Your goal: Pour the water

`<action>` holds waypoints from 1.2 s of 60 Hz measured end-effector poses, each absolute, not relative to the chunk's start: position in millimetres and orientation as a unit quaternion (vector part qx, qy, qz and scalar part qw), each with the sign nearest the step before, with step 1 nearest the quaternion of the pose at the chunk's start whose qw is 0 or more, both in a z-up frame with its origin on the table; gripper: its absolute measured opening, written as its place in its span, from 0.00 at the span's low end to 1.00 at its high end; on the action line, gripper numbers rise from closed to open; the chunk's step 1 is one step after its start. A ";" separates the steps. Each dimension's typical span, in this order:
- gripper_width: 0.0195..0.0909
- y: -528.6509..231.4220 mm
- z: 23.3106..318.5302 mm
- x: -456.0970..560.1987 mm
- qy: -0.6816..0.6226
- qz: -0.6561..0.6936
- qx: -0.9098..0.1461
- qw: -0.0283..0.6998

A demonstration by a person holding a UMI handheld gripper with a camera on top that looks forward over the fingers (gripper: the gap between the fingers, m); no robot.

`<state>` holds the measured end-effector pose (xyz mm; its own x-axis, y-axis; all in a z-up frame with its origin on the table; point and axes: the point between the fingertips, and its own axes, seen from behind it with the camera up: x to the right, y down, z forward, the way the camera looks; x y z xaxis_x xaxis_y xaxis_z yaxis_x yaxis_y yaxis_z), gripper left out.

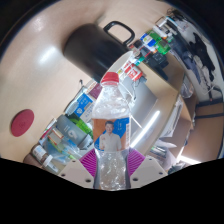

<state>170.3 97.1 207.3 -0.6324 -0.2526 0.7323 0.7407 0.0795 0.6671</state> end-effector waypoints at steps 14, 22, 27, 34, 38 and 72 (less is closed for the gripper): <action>0.23 95.7 218.2 168.9 -0.627 -0.650 -0.186 0.387; 0.23 96.2 255.6 185.6 -0.544 -0.590 -0.302 0.513; 0.23 98.6 266.4 221.4 -0.438 -0.493 -0.433 0.615; 0.23 110.7 242.5 256.9 -0.265 -0.275 -0.607 0.697; 0.23 112.0 200.3 256.6 -0.161 -0.108 -0.666 0.721; 0.28 122.1 81.8 284.1 -0.055 0.077 -0.725 0.682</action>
